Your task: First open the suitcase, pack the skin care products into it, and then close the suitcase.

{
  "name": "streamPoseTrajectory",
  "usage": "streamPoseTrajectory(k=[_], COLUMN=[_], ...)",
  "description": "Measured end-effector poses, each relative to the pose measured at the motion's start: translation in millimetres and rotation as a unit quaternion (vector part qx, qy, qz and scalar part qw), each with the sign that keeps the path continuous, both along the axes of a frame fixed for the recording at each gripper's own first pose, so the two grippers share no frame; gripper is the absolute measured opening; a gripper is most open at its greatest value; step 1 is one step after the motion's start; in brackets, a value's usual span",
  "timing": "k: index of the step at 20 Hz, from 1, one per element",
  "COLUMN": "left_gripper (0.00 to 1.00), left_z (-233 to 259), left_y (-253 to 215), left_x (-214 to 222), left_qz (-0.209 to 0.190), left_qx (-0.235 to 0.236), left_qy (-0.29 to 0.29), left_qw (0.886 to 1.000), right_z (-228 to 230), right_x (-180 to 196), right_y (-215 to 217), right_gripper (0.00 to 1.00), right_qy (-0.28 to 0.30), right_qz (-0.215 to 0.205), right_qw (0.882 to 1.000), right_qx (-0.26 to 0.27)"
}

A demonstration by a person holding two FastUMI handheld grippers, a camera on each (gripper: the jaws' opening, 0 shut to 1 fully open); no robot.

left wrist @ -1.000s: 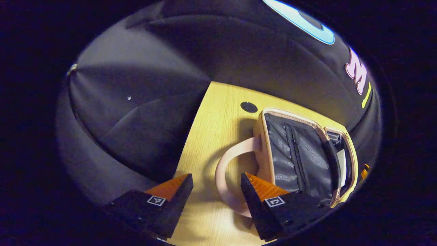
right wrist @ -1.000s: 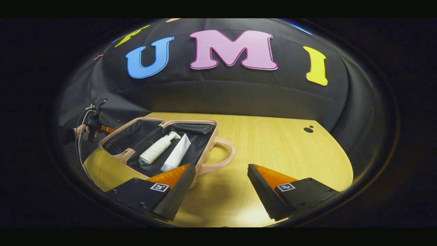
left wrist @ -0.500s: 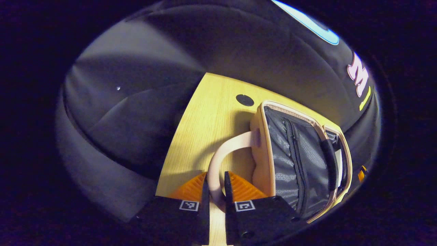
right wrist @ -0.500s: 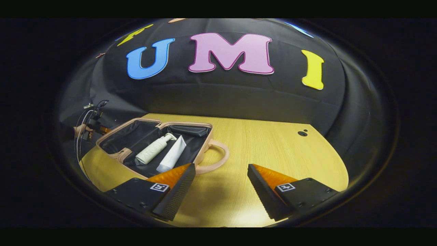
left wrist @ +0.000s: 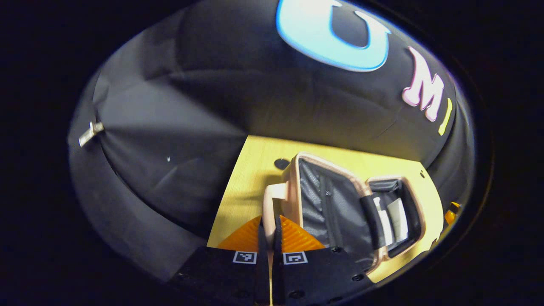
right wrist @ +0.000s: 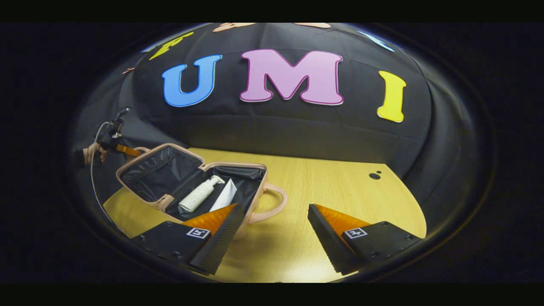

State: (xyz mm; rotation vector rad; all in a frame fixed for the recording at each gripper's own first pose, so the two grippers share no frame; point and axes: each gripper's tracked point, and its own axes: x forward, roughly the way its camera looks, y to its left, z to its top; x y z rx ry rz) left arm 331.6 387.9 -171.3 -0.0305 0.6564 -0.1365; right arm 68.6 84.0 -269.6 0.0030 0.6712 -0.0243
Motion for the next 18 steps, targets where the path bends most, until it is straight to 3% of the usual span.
streamPoseTrajectory(k=[5, 9, 13, 18], left_gripper=[0.08, 0.08, 0.08, 0.08], left_z=[110, 139, 141, 74], left_y=[-97, -208, -318, -437], left_x=[-36, -60, -73, -62], left_qz=[-0.033, -0.027, -0.009, -0.011], left_qx=[0.002, -0.019, -0.087, -0.142], left_qy=[-0.083, -0.12, -0.151, -0.131], left_qw=[0.996, 0.992, 0.985, 0.981], right_z=[46, 78, 108, 145], right_x=[-5, -34, -47, -51], right_y=[-26, -44, -49, -68], right_gripper=[0.98, 0.98, 0.97, 0.98], right_qy=[-0.023, -0.019, -0.035, -0.082], right_qz=[-0.014, -0.019, -0.003, 0.019], right_qw=[1.0, 0.999, 0.998, 0.995], right_qx=[0.007, 0.03, 0.055, 0.045])
